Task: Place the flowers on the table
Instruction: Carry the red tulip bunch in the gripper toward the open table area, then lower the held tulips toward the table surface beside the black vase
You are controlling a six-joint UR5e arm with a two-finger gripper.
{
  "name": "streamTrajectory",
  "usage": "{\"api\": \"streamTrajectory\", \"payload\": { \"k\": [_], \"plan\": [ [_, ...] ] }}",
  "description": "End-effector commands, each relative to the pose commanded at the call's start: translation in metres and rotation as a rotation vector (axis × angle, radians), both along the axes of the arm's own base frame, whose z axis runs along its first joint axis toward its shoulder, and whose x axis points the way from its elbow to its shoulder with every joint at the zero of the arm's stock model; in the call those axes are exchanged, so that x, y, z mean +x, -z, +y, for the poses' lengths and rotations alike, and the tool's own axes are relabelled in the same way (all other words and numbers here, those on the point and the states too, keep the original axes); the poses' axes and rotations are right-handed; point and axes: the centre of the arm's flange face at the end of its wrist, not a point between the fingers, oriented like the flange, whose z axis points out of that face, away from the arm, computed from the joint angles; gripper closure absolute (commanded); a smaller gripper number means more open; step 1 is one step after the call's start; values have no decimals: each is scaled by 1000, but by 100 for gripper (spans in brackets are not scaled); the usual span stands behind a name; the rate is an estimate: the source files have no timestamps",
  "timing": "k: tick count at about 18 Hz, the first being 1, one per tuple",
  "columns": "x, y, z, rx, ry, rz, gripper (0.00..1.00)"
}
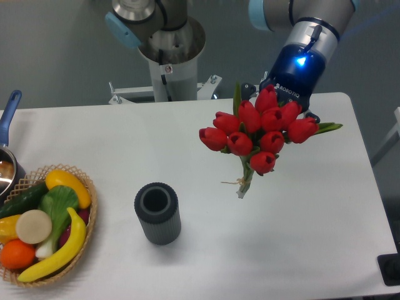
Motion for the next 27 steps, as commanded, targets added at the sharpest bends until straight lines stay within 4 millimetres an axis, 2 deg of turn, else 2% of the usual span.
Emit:
{"api": "streamTrajectory", "payload": {
  "k": [6,9,11,16,20,23,25,27],
  "plan": [
    [3,3,-6,-27,-22,8,66],
    [4,-6,-19,-176,-134,94,66],
    [3,7,-26,-295,-206,121,66],
    [8,21,-41,-512,-302,218,66],
    [14,61,-43,-714,-255,310,66],
    [18,94,-31,-906,-194,358,66],
    [23,116,-12,-1013,-133,409,66],
    [23,140,0,-1092,-107,417,66]
  ]
}}
